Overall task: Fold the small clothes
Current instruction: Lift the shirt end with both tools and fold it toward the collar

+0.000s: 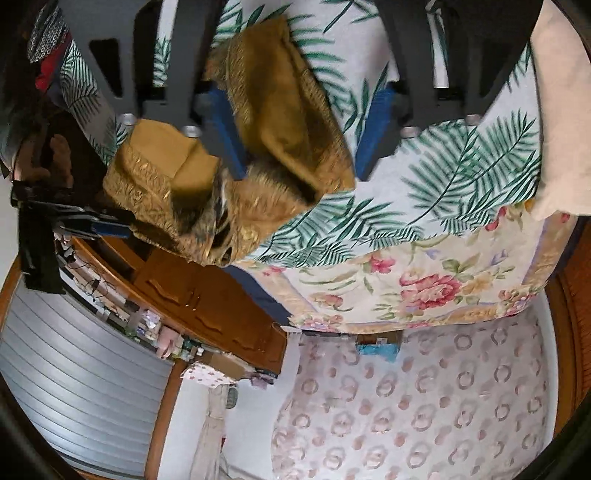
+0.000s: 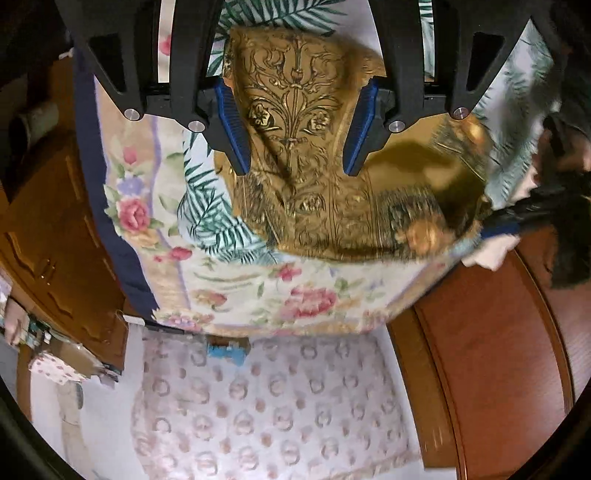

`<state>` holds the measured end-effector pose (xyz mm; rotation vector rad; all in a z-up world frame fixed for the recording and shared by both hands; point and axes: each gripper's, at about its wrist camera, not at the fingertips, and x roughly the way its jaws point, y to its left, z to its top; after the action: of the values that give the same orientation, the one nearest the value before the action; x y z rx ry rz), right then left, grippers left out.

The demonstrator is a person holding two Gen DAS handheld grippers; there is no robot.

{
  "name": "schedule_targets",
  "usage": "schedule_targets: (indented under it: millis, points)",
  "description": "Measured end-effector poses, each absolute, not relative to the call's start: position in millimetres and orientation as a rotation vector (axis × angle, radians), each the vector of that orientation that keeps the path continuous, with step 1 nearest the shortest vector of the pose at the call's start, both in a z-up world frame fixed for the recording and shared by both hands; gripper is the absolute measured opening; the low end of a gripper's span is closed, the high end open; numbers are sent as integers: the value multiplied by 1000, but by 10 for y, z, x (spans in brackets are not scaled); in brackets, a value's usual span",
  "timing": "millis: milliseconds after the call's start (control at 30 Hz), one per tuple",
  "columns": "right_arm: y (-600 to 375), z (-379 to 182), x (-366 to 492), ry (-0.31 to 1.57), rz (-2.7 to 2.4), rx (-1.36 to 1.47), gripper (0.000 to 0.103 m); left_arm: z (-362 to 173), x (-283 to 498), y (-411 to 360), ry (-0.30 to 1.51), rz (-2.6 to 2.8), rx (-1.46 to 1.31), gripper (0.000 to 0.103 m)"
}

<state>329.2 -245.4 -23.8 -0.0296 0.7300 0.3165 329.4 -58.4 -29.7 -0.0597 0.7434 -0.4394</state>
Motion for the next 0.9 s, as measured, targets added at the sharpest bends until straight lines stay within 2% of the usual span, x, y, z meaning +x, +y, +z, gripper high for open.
schedule_targets:
  millis: [300, 367, 433, 600, 633, 700, 733, 767, 900]
  points:
    - [-2319, -310, 3836, 779, 290, -89, 52, -368, 3311, -541, 762, -415, -68, 69]
    - [-2333, -291, 3805, 772, 287, -86, 21, -425, 3439, -626, 783, -412, -59, 69]
    - [-2433, -288, 3774, 759, 254, -72, 17, -478, 3597, -702, 800, -411, -42, 69]
    - [-2478, -305, 3633, 740, 198, -30, 17, -543, 3904, -589, 779, -225, -33, 69]
    - [-2474, -281, 3588, 733, 195, -22, 18, -565, 3947, -539, 792, -193, -39, 69]
    - [-2461, -299, 3560, 733, 194, -22, 39, -628, 3962, -482, 819, -199, -55, 69]
    - [-2458, -305, 3539, 736, 205, -19, 57, -647, 3960, -468, 827, -204, -58, 69]
    - [-2456, -318, 3524, 741, 223, -10, 66, -663, 3939, -466, 833, -214, -59, 69]
    - [-2443, -487, 3572, 809, 245, 9, 69, -662, 3824, -527, 837, -279, -75, 69]
